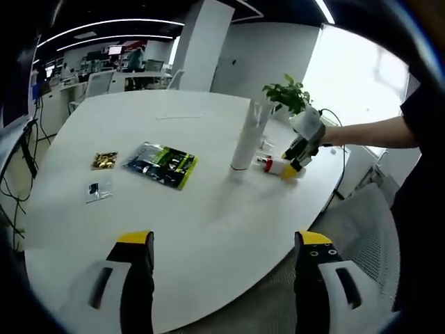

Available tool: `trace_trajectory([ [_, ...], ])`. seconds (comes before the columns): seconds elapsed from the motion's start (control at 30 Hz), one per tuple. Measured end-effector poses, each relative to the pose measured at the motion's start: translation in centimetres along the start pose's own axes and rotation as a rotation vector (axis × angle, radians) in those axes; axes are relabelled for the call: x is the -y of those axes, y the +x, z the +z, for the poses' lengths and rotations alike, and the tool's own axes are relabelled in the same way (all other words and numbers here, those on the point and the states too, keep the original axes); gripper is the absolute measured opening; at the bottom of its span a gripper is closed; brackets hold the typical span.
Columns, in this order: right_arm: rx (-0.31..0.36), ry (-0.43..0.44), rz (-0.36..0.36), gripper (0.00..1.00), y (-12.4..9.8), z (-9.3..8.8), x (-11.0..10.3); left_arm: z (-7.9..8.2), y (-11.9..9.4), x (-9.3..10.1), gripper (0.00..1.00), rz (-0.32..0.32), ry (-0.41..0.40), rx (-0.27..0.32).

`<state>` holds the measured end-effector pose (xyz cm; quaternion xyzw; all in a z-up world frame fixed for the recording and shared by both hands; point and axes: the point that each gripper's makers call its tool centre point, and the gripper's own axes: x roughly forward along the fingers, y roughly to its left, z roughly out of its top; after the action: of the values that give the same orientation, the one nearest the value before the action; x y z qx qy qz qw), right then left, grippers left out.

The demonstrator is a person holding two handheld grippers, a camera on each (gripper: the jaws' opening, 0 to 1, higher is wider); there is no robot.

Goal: Arrange the skincare products in the storage area until every visible bottle or jar stands upright without overlapping.

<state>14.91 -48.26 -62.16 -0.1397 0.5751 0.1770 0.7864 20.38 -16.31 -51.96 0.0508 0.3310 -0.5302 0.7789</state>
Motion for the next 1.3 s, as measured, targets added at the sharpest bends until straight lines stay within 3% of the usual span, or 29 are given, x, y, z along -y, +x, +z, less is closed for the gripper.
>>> trace_trajectory([
  [0.2, 0.007, -0.026, -0.001, 0.22, -0.2, 0.6, 0.0, 0.0, 0.0, -0.2, 0.75, 0.003, -0.004, 0.002],
  [0.43, 0.035, -0.045, -0.004, 0.20, -0.9, 3.1, 0.8, 0.0, 0.0, -0.3, 0.75, 0.008, -0.006, 0.003],
  [0.73, 0.007, -0.062, 0.013, 0.24, 0.3, 4.5, 1.2, 0.3, -0.1, -0.4, 0.75, 0.021, -0.020, 0.021],
  [1.3, 0.011, 0.165, 0.021, 0.28, 2.1, 7.0, 1.5, 0.4, -0.2, -0.6, 0.75, 0.025, -0.043, 0.023],
])
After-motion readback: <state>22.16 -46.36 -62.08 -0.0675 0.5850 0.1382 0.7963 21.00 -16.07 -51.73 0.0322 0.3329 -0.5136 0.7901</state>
